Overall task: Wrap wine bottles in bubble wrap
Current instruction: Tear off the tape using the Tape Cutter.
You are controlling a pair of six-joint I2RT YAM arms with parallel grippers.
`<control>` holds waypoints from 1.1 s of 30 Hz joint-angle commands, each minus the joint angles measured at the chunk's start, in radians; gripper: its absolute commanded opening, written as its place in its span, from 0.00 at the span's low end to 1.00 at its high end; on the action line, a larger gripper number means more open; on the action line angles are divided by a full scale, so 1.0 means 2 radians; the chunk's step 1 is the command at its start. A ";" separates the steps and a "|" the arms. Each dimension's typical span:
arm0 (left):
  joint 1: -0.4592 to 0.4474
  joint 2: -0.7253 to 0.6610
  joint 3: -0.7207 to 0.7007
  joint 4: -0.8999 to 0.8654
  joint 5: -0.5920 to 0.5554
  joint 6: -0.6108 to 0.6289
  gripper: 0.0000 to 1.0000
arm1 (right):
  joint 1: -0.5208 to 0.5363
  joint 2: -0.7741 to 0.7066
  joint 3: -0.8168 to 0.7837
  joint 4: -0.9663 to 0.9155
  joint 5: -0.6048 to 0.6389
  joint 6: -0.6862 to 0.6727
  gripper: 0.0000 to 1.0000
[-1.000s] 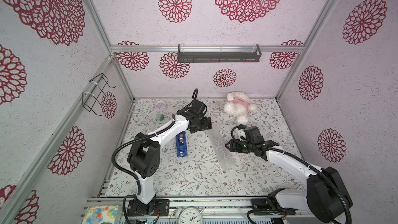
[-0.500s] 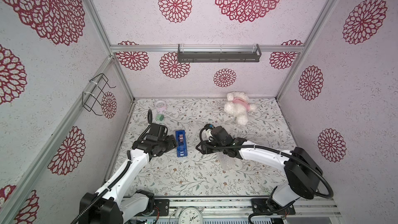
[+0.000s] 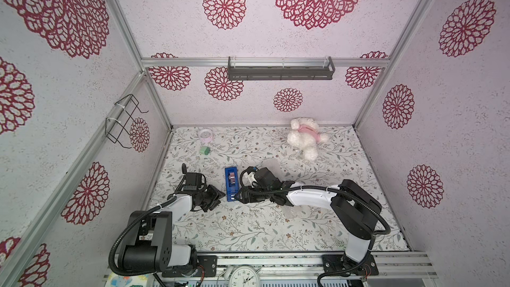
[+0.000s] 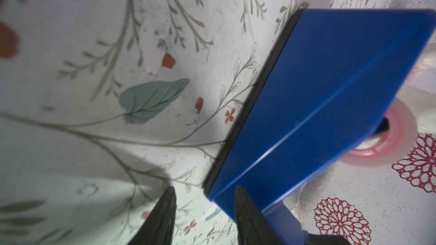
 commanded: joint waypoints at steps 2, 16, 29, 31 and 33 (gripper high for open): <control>-0.007 0.021 0.014 0.058 0.018 -0.013 0.42 | -0.006 0.004 0.015 0.027 -0.009 0.030 0.62; -0.036 0.080 0.022 0.102 0.020 -0.031 0.39 | -0.021 0.040 0.021 0.084 -0.047 0.069 0.62; -0.035 0.089 0.034 0.078 0.018 -0.012 0.38 | -0.039 0.031 0.013 0.099 -0.048 0.067 0.56; -0.035 0.089 0.037 0.072 0.017 -0.009 0.38 | -0.041 0.030 0.011 0.104 -0.051 0.067 0.53; -0.035 0.090 0.039 0.065 0.016 -0.005 0.38 | -0.042 0.031 0.009 0.110 -0.057 0.069 0.49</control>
